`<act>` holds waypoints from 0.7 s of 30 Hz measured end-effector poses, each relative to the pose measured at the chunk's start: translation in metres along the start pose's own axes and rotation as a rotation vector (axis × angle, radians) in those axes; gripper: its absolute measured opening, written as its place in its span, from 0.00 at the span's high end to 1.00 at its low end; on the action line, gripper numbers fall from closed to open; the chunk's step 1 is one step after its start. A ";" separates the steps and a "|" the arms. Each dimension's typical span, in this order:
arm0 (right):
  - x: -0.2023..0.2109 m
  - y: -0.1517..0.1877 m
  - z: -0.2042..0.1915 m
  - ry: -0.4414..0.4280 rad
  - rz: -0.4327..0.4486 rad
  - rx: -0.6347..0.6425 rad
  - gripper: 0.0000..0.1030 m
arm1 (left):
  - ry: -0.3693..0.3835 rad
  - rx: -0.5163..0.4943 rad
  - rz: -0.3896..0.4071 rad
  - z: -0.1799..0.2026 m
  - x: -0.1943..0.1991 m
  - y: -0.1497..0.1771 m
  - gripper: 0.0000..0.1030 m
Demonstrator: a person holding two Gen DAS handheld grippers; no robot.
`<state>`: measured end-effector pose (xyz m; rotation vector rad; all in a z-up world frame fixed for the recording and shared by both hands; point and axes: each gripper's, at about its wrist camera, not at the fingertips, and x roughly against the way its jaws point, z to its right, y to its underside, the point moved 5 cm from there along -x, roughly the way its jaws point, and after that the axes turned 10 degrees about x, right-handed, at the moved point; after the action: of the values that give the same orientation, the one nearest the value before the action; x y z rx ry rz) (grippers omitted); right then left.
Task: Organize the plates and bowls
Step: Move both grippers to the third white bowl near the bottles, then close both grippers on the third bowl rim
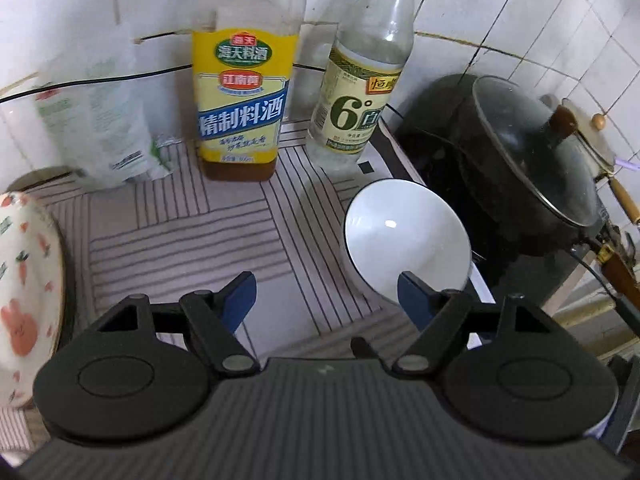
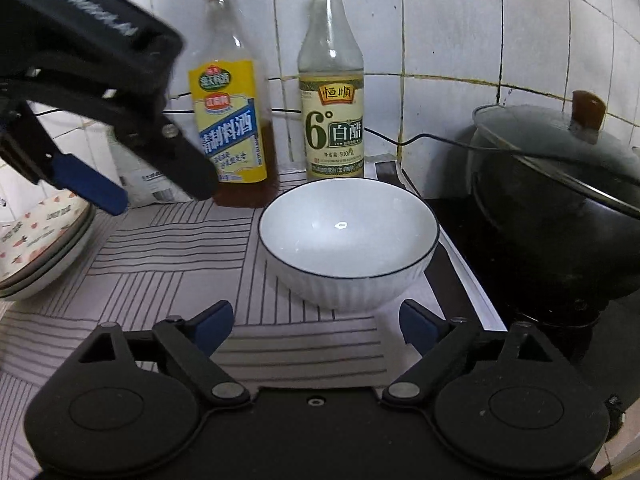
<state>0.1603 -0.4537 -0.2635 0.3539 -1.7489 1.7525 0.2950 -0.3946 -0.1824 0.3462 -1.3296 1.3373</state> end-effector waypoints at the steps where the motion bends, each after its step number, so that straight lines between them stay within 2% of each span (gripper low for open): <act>1: -0.005 -0.001 0.001 0.003 -0.004 0.003 0.08 | 0.001 -0.007 0.001 0.001 -0.006 -0.003 0.25; 8: -0.025 0.000 0.012 0.050 -0.035 -0.026 0.07 | -0.017 0.020 -0.090 0.012 -0.042 -0.015 0.25; 12: -0.034 -0.001 0.016 0.058 -0.033 -0.032 0.07 | -0.041 0.018 -0.109 0.016 -0.063 -0.014 0.29; 17: -0.041 -0.002 0.017 0.058 -0.015 -0.009 0.07 | -0.046 -0.001 -0.128 0.020 -0.075 -0.010 0.58; 19: -0.041 -0.002 0.016 0.055 -0.013 -0.009 0.07 | -0.059 -0.006 -0.157 0.020 -0.078 -0.008 0.79; 21: -0.039 -0.003 0.016 0.048 -0.013 -0.017 0.07 | -0.038 0.005 -0.193 0.021 -0.079 -0.005 0.86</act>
<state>0.1886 -0.4788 -0.2830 0.3126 -1.7226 1.7226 0.3126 -0.4520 -0.2378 0.4928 -1.2901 1.1779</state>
